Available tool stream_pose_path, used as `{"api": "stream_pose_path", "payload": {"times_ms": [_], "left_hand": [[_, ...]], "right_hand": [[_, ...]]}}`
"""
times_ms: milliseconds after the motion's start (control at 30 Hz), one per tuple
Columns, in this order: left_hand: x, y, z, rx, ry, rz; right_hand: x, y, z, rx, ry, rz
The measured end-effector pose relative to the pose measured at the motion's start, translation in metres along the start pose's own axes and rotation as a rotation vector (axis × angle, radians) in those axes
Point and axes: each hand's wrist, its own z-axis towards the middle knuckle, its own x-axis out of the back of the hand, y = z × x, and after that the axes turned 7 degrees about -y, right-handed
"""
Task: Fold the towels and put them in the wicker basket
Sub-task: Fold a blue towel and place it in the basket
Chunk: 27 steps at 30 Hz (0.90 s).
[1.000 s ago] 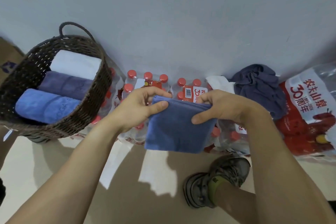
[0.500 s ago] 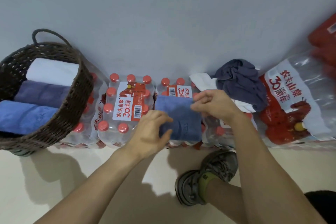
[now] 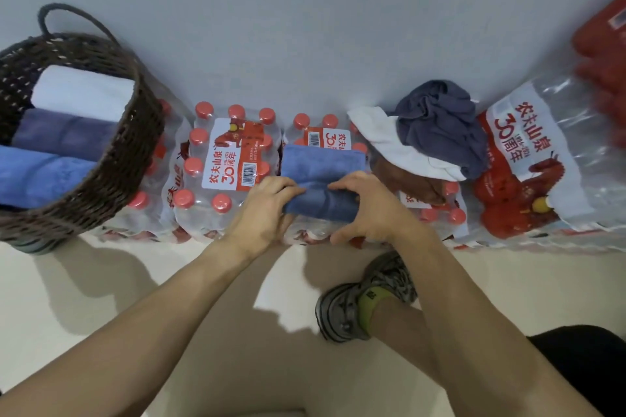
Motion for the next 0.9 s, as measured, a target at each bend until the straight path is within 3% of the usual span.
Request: {"api": "stream_pose_path", "payload": {"times_ms": [200,333,467,633,900], "left_hand": [[0.012,-0.003,0.006,-0.049,0.035,-0.032],[0.011,-0.007,0.009,0.144,0.102,-0.145],[0.006,-0.009,0.014,0.351,0.14,-0.205],[-0.001,-0.009,0.024,0.466,0.123,-0.144],[0.003,-0.006,0.022,0.384,0.086,-0.004]], "right_hand": [[-0.007,0.013,-0.002,-0.005,0.221,-0.02],[0.006,0.022,0.003,-0.055,0.125,0.235],[0.0,0.025,0.01,-0.08,0.153,0.494],[-0.017,0.023,0.024,-0.221,0.252,0.509],[-0.028,0.014,0.033,-0.342,0.451,0.551]]}}
